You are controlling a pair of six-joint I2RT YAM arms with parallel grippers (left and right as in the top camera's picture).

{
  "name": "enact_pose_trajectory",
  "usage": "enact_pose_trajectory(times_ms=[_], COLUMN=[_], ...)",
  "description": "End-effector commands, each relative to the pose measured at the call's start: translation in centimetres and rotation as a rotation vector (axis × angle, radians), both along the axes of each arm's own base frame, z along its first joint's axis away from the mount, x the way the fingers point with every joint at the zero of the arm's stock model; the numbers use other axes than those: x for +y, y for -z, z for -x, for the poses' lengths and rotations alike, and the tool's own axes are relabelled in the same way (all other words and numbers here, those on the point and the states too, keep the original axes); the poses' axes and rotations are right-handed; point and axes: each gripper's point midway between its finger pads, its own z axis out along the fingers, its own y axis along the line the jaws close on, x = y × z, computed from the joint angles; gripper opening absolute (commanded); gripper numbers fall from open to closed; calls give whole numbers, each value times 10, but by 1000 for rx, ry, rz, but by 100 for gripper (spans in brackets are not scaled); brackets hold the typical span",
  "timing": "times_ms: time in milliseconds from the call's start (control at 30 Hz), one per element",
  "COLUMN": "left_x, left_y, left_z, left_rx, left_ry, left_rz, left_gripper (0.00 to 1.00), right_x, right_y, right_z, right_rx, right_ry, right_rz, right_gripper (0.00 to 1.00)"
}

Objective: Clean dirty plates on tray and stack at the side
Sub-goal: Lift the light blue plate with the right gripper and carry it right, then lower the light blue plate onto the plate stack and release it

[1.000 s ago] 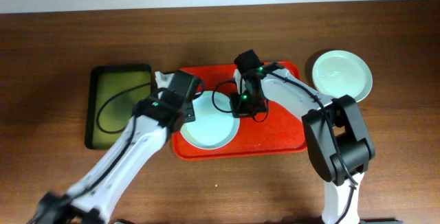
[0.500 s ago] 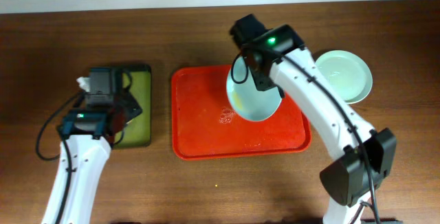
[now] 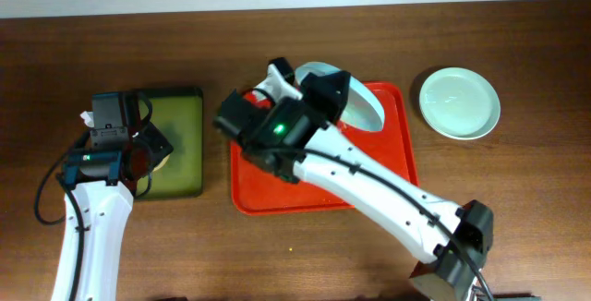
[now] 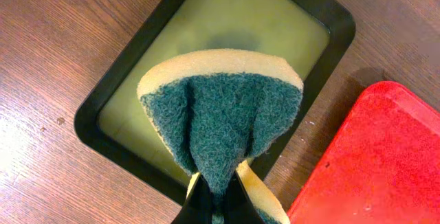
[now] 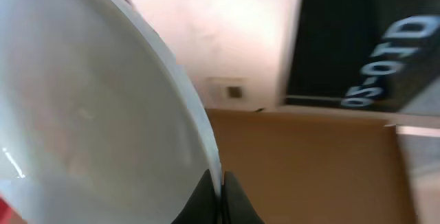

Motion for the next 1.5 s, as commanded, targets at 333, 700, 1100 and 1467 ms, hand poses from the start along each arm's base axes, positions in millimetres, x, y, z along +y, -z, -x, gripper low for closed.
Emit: enact_pose_trajectory(times_ms=[333,700,1100,1467], left_x=[0,0,0,0], left_y=[-4,-4,-4,-5], left_z=[-3,-3,-3,-4], left_rx=[-9,-8,-10,-12], left_ry=[9,9,9,9], left_rz=[4,4,4,4], left_gripper=[0,0,0,0], right_x=[-30,-186,-350,-370], right_y=[82,158,202,248], right_z=[-23,-55,-43,-46], right_rx=[79,352,169,119], right_ry=[274,692,982,990], right_rz=[-632,-1132,-1799,-1800], right_gripper=[4,4,4,7])
